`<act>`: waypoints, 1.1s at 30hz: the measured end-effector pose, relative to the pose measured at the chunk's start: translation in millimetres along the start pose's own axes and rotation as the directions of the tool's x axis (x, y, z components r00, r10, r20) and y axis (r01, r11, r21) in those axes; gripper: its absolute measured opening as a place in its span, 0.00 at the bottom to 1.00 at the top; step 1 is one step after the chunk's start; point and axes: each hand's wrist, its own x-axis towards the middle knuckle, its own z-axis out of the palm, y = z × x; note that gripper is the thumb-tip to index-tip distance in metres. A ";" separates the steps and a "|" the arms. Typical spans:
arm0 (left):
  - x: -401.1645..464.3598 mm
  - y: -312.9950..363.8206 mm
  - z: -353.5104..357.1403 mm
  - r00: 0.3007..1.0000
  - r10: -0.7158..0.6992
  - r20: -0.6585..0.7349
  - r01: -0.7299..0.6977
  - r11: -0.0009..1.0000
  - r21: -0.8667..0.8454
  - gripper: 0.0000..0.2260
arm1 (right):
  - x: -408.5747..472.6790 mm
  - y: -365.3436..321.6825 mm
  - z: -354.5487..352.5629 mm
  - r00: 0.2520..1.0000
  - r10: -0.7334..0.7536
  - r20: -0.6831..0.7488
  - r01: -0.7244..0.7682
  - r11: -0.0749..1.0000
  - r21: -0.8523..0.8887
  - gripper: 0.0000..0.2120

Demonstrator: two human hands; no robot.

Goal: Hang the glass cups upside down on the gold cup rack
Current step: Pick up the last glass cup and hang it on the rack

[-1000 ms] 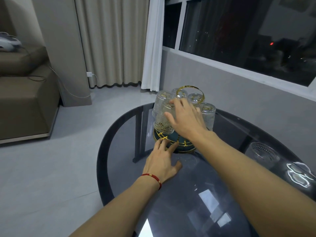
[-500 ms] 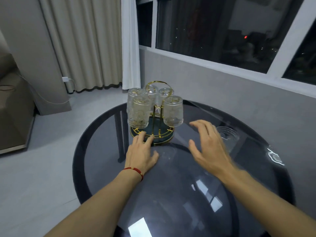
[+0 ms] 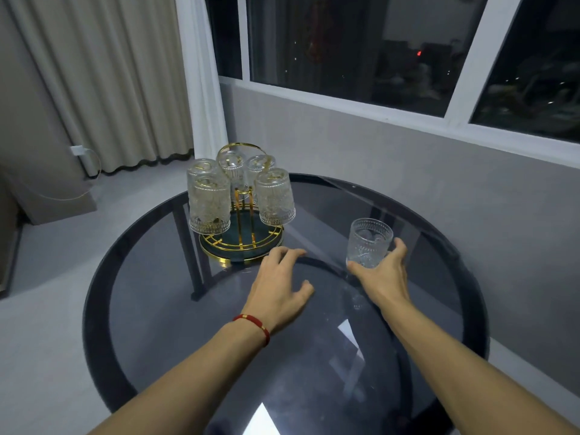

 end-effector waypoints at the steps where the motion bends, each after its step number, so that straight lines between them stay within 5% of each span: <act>1: -0.8 0.2 0.7 1.000 -0.002 0.009 0.002 1.000 -0.001 0.25 | 4.5 -0.7 2.2 1.000 -0.006 0.003 0.006 1.000 0.005 0.49; 8: 0.5 2.4 -3.2 0.997 -0.069 0.028 0.072 0.993 -0.096 0.27 | -0.1 -3.9 6.1 0.998 -0.066 0.007 0.066 0.998 0.019 0.37; 14: 3.4 11.4 -11.4 0.981 -0.183 0.066 0.193 0.870 -0.453 0.46 | -34.6 -19.5 12.5 0.915 -0.282 0.288 0.288 0.957 0.024 0.41; 18: 3.7 9.1 -18.7 0.969 -0.234 -0.079 0.179 0.886 -0.428 0.39 | -52.8 -27.9 23.1 0.829 -0.344 0.441 0.352 0.934 0.066 0.47; 20: 5.1 2.6 -25.2 0.947 -0.285 -0.147 0.191 0.870 -0.455 0.33 | -56.0 -33.8 25.1 0.814 -0.297 0.499 0.252 0.955 0.158 0.46; 22: 6.1 -2.4 -32.8 0.925 -0.347 -0.156 0.213 0.812 -0.543 0.33 | -57.0 -38.5 24.9 0.786 -0.177 0.592 -0.045 0.939 0.340 0.41; 25: 3.2 -5.7 -42.0 0.910 -0.404 -0.096 0.239 0.698 -0.675 0.34 | -58.0 -40.8 27.9 0.647 -0.082 0.758 -0.515 0.686 0.513 0.26; 29: 0.2 -20.9 -52.4 0.943 -0.332 0.004 0.252 0.708 -0.660 0.33 | -60.1 -45.7 36.9 0.753 -0.104 0.650 -0.461 0.621 0.634 0.18; 33: -0.7 -53.0 -58.4 0.963 -0.265 -0.047 0.219 0.874 -0.434 0.26 | -56.5 -54.2 31.5 0.887 -0.195 0.419 -0.113 0.788 0.606 0.19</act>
